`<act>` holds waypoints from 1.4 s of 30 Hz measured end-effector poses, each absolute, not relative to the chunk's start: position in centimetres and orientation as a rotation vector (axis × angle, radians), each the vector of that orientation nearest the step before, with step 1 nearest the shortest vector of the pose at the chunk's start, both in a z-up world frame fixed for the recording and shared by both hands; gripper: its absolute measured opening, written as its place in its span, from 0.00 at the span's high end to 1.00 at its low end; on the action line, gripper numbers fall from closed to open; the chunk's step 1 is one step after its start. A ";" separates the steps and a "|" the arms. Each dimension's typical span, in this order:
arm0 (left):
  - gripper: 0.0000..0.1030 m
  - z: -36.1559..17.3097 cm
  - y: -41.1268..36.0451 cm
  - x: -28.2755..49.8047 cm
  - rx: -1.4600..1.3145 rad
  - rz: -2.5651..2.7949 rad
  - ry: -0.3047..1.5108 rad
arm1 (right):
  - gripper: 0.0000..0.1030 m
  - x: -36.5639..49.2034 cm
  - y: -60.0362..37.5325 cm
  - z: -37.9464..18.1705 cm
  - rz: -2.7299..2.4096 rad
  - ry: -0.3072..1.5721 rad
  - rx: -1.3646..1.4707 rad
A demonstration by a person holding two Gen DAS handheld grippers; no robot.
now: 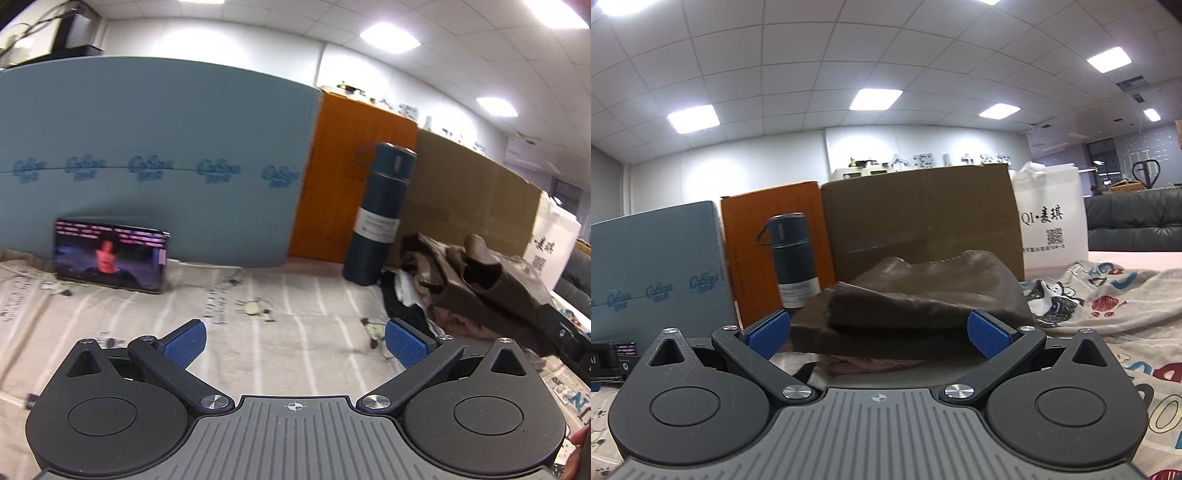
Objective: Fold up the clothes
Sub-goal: 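Swing both tools toward the cream knit vest on the desk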
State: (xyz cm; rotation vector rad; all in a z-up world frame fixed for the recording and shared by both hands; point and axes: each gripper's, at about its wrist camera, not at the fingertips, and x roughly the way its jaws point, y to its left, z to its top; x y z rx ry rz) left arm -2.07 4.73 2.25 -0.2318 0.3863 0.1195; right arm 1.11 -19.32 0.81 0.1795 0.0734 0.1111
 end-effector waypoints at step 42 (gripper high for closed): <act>0.00 3.6 46.4 -29.9 -0.842 0.519 -0.169 | 0.00 -4.5 16.6 5.9 1.136 0.487 0.221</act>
